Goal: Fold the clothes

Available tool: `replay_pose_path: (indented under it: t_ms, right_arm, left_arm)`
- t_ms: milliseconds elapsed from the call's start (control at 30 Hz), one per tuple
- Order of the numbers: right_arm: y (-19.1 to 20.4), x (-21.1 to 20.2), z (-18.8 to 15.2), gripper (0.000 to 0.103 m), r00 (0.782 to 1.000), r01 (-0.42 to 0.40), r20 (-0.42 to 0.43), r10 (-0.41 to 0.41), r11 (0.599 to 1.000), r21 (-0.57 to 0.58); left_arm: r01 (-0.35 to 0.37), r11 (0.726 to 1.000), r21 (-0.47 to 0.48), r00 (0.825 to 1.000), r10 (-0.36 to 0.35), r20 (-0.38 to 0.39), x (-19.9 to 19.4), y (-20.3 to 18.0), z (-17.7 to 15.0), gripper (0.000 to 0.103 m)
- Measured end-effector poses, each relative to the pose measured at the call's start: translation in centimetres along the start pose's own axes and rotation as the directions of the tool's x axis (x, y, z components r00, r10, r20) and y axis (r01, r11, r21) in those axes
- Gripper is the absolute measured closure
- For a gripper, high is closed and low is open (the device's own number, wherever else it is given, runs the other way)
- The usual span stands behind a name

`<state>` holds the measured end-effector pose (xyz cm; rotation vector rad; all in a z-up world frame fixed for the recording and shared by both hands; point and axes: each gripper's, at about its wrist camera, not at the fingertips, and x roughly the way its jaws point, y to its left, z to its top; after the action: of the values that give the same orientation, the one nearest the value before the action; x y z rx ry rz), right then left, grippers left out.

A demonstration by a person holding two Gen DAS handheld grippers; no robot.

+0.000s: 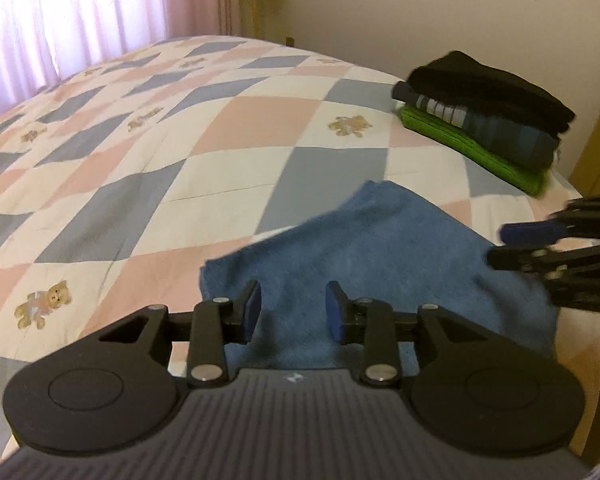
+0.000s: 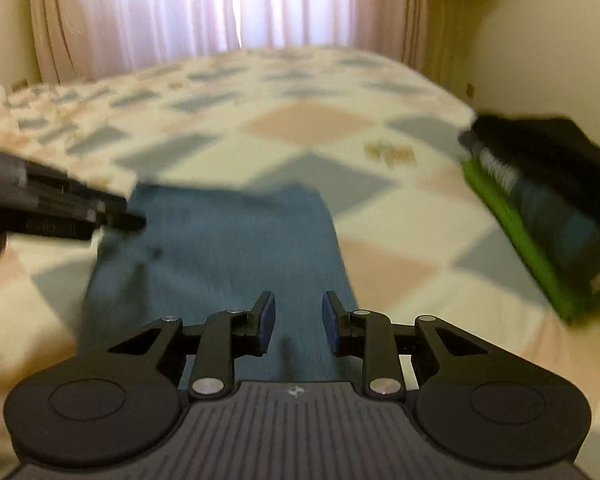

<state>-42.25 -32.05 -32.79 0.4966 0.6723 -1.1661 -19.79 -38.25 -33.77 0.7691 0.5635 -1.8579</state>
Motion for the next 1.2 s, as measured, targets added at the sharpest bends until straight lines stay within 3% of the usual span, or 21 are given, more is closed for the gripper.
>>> replay_pose_path:
  t_ms: [100,133,200,300,367,433,500,567,633,667,767,833,900,933,967,1067,1200]
  right_arm:
    - [-0.3,5.3,0.8,0.075,0.995,0.02,-0.093,-0.021,1.0,-0.011]
    - [-0.9,7.1,0.5,0.075,0.99,0.01,-0.144,-0.007,1.0,0.018]
    - [-2.2,7.9,0.6,0.075,0.988,-0.002,-0.153,0.022,0.991,0.131]
    - [-2.4,4.9,1.8,0.074,0.993,0.034,-0.119,-0.01,0.978,0.208]
    - [-2.0,2.2,1.9,0.073,0.996,0.038,-0.082,-0.021,0.975,0.219]
    - [-1.6,-0.2,1.6,0.071,0.998,0.027,-0.062,-0.012,0.971,0.237]
    - [-0.7,-1.4,0.2,0.068,0.995,0.04,-0.097,-0.018,0.973,0.227]
    - [0.1,-0.8,-1.5,0.066,0.983,0.07,-0.184,-0.028,0.972,0.225]
    - [0.4,0.9,-3.7,0.066,0.958,0.103,-0.284,-0.035,0.969,0.226]
    - [0.4,1.0,-4.0,0.066,0.955,0.113,-0.293,-0.042,0.967,0.229]
    - [0.7,-0.2,-2.5,0.062,0.962,0.107,-0.269,-0.042,0.967,0.23]
    - [0.6,-1.5,-1.2,0.051,0.971,0.086,-0.237,-0.027,0.967,0.241]
    - [0.3,-2.9,-0.4,0.047,0.974,0.073,-0.226,-0.011,0.96,0.269]
    - [0.1,-3.5,-0.1,0.042,0.974,0.061,-0.225,0.003,0.959,0.278]
    - [0.0,-4.0,0.1,0.032,0.973,0.049,-0.232,0.019,0.957,0.287]
    - [-0.2,-5.7,-0.1,0.024,0.966,-0.006,-0.248,0.077,0.961,0.276]
    - [-0.9,-8.3,-0.8,0.017,0.947,-0.088,-0.284,0.149,0.972,0.216]
  left_arm:
    - [-0.019,0.999,-0.04,0.993,0.015,-0.119,3.9,1.5,0.5,0.074]
    - [-0.025,0.998,-0.06,0.988,0.015,-0.152,4.6,1.9,0.7,0.075]
    - [-0.021,0.996,-0.092,0.988,0.007,-0.154,4.0,2.3,1.4,0.077]
    - [0.009,0.991,-0.137,0.994,-0.024,-0.108,0.6,2.6,1.3,0.074]
    - [0.066,0.983,-0.171,0.992,-0.083,-0.092,-1.4,2.3,0.5,0.073]
    - [0.09,0.984,-0.153,0.987,-0.109,-0.115,-1.8,0.8,-1.1,0.073]
    - [0.115,0.984,-0.136,0.981,-0.134,-0.139,-2.2,-0.8,-2.7,0.072]
    - [0.122,0.984,-0.128,0.971,-0.145,-0.19,-1.8,-2.4,-4.4,0.071]
    - [0.083,0.991,-0.1,0.972,-0.103,-0.212,-1.4,-3.5,-5.3,0.071]
    - [0.063,0.995,-0.08,0.975,-0.079,-0.209,-1.7,-4.0,-5.3,0.068]
    - [0.037,0.99,-0.136,0.973,-0.067,-0.219,-3.3,-3.8,-4.4,0.049]
    - [0.011,0.985,-0.173,0.973,-0.051,-0.226,-4.6,-3.5,-3.8,0.048]
    - [-0.042,0.982,-0.185,0.973,-0.002,-0.233,-6.0,-3.9,-3.1,0.046]
    - [-0.08,0.978,-0.195,0.97,0.031,-0.242,-6.8,-4.1,-2.9,0.04]
    - [-0.118,0.969,-0.216,0.966,0.061,-0.253,-7.5,-4.4,-2.7,0.037]
    - [-0.203,0.932,-0.301,0.956,0.121,-0.268,-10.3,-5.7,-2.7,0.035]
    - [-0.312,0.854,-0.416,0.933,0.194,-0.302,-14.3,-9.8,-2.9,0.032]
